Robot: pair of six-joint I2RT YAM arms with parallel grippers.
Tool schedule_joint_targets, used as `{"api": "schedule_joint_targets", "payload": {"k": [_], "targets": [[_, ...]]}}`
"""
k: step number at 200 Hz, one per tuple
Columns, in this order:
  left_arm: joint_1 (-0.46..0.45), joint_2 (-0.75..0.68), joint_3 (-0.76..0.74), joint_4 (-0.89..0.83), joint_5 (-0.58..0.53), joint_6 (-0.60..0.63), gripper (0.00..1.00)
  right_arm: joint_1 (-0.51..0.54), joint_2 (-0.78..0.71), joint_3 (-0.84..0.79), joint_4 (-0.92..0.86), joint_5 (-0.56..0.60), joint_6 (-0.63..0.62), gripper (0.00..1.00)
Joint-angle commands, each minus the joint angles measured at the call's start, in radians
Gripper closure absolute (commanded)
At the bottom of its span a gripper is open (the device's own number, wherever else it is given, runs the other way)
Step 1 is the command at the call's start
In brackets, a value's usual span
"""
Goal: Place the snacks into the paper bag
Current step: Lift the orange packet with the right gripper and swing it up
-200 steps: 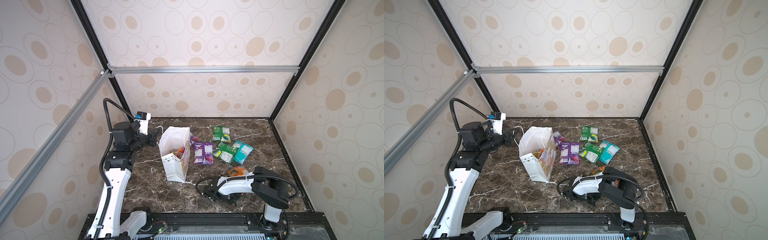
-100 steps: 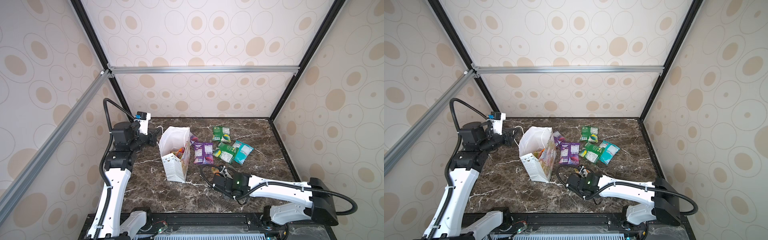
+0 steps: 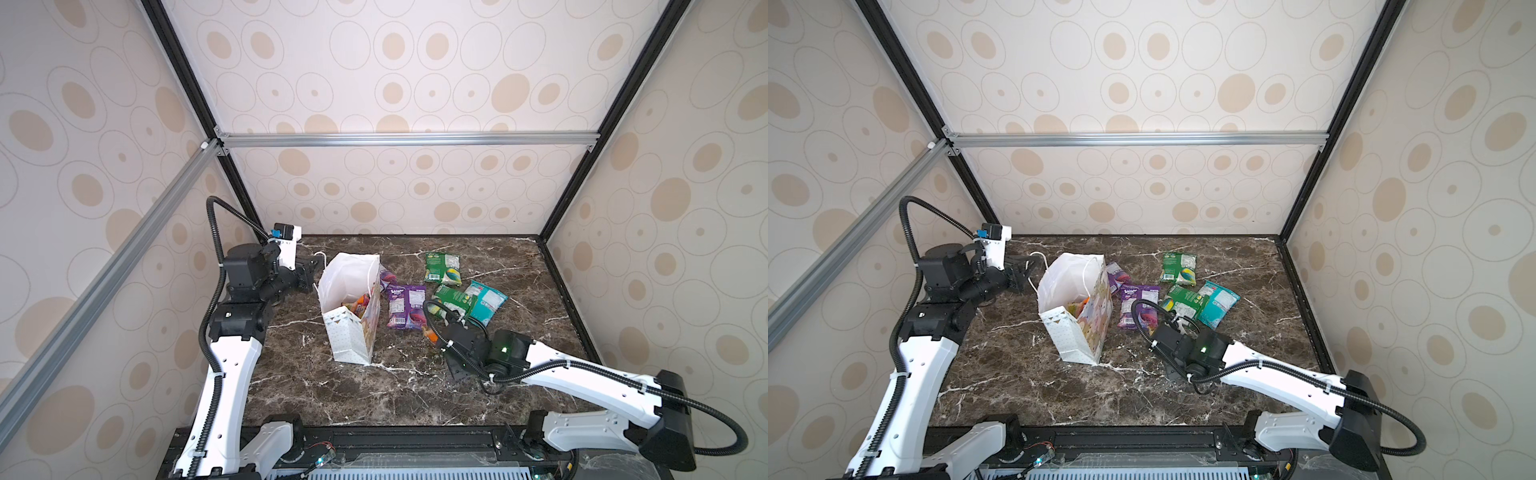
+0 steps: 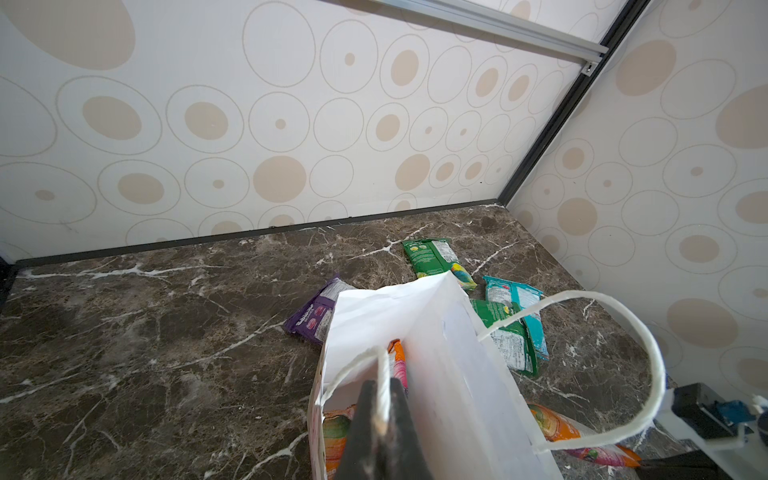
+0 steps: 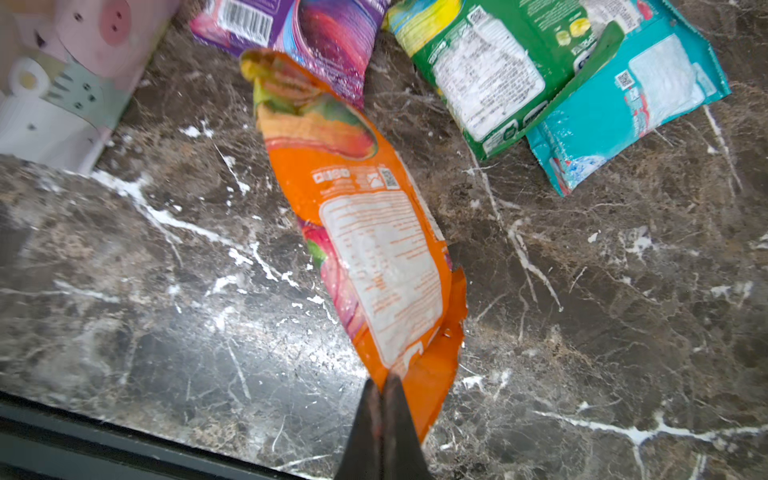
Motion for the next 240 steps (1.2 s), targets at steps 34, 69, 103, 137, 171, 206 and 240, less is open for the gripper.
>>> {"api": "schedule_joint_targets", "payload": {"k": [34, 69, 103, 137, 171, 206, 240], "targets": [[0.007, -0.018, 0.010, 0.025, 0.016, 0.013, 1.00, -0.059, -0.027, 0.084, 0.064, -0.072, -0.115, 1.00], [0.008, -0.022, 0.009, 0.027, 0.015, 0.011, 1.00, -0.069, -0.013, 0.136, 0.067, -0.058, -0.151, 1.00], [0.007, -0.022, 0.010, 0.027, 0.017, 0.012, 1.00, -0.085, -0.005, 0.173, 0.082, -0.043, -0.174, 1.00], [0.008, -0.023, 0.009, 0.027, 0.017, 0.013, 1.00, -0.098, 0.010, 0.210, 0.117, -0.019, -0.209, 1.00], [0.008, -0.025, 0.010, 0.026, 0.018, 0.014, 1.00, -0.106, 0.040, 0.258, 0.128, 0.003, -0.244, 1.00], [0.008, -0.026, 0.010, 0.026, 0.017, 0.014, 1.00, -0.116, 0.057, 0.321, 0.142, 0.017, -0.280, 1.00], [0.007, -0.029, 0.015, 0.023, 0.010, 0.017, 1.00, -0.128, 0.077, 0.394, 0.139, 0.023, -0.324, 1.00]]}}
